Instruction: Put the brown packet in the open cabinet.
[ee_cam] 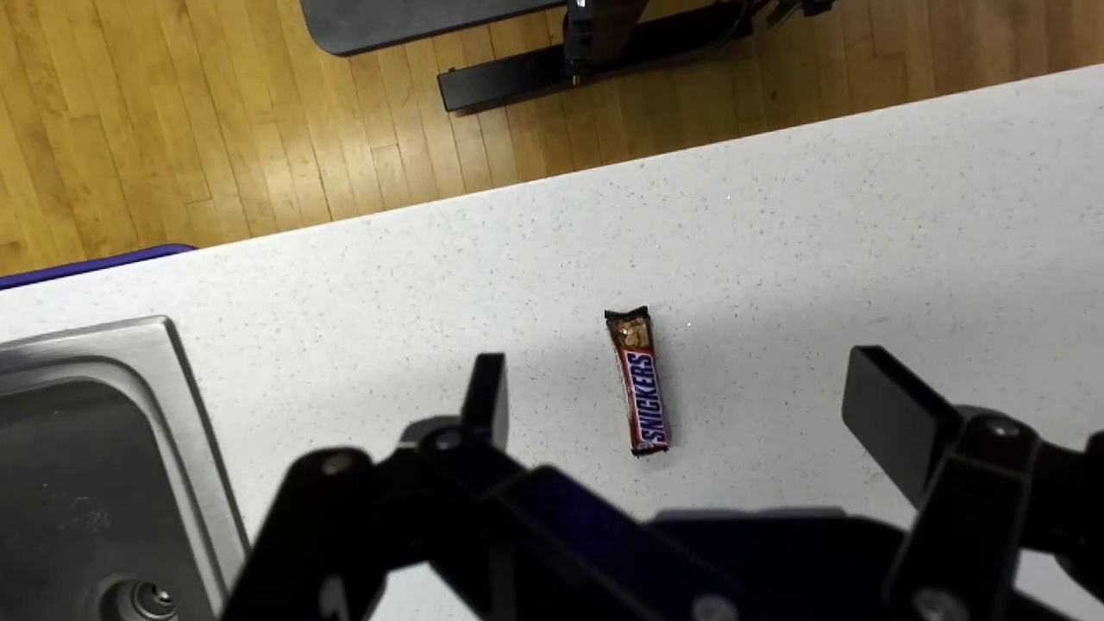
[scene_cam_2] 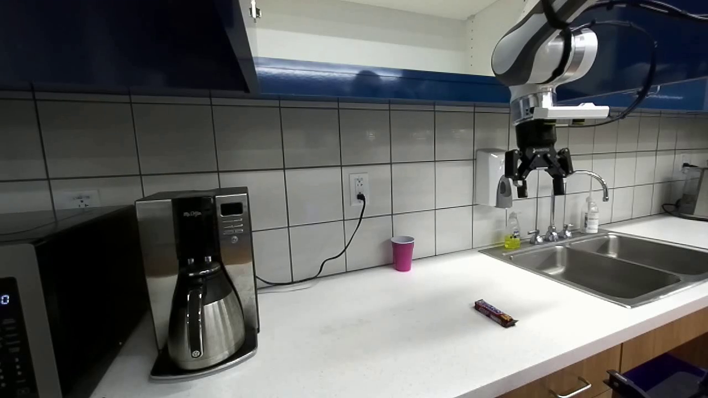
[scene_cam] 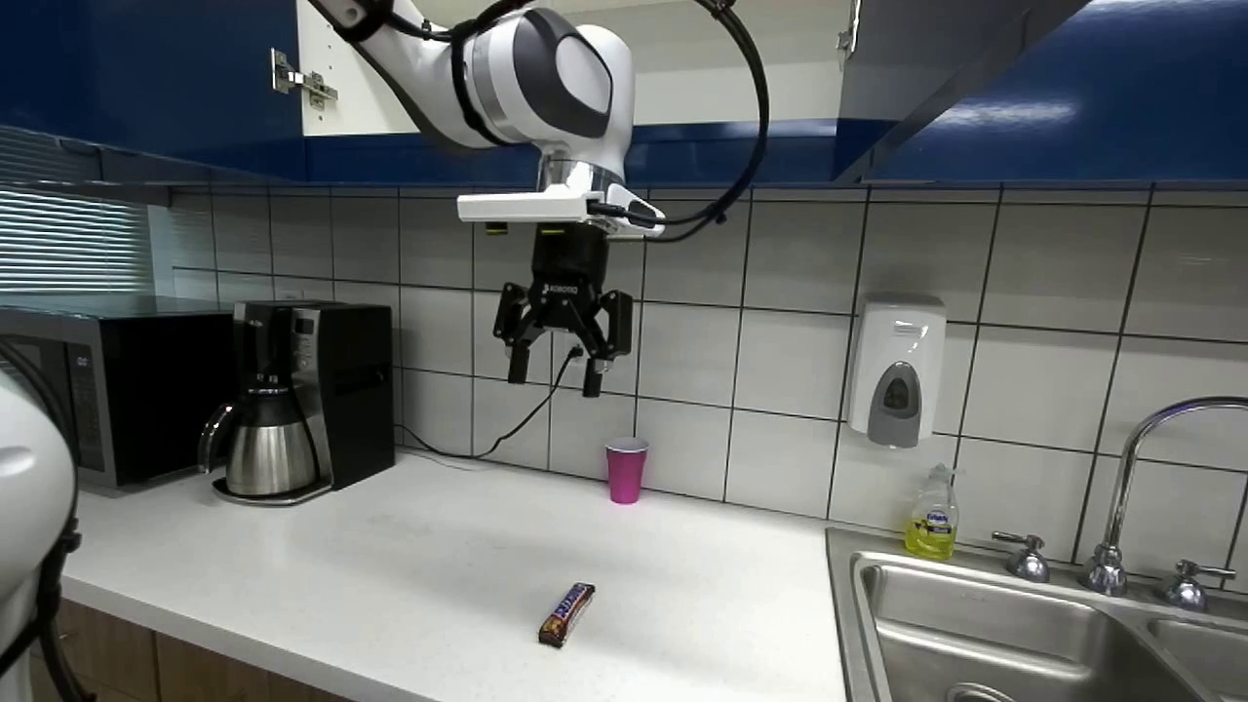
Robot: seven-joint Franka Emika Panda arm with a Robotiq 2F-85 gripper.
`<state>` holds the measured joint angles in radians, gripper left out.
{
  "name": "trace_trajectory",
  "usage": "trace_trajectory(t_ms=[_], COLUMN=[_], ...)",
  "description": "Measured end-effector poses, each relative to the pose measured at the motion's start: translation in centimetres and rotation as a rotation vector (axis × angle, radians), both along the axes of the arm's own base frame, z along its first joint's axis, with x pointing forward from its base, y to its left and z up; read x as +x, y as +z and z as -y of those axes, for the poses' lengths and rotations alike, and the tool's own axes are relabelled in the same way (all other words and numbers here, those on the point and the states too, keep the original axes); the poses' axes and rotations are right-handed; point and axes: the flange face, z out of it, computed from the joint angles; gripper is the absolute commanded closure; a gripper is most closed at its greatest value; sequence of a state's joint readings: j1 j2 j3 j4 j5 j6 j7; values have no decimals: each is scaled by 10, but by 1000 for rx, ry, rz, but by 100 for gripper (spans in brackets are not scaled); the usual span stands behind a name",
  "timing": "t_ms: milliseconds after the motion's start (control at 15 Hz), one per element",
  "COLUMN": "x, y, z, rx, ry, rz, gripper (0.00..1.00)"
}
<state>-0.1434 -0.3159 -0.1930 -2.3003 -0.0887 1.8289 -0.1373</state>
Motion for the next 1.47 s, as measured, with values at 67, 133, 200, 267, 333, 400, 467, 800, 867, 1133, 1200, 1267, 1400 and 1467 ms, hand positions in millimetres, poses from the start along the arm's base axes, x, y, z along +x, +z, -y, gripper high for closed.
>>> trace_trajectory(t_ms=[67,133,200,267,333,400,467,800,867,1133,1200,1267,1400,1467], x=[0,1,2,3,5,7,10,34,39,54,57,59,64,66], y=[-5,-9,-14,-19,-25,-32,-41,-96,-108,-151,-161,-170,-189,-199], z=[-1,-1,-2,-2,-3,-4,-5,-20,-24,-33,-33,-32,-31,-30], rx=[-3,-7,-10,-14,-18,-21,-24,-35,-35,-36,-37,-38,-40,-41], ry=[-5,-8,-9,-8,-5,-2,3,44,53,75,74,71,65,65], rz=[10,21,31,44,54,62,67,62,59,39,30,20,-3,-13], gripper=[0,0,0,0,0,0,0,0,0,0,0,0,0,0])
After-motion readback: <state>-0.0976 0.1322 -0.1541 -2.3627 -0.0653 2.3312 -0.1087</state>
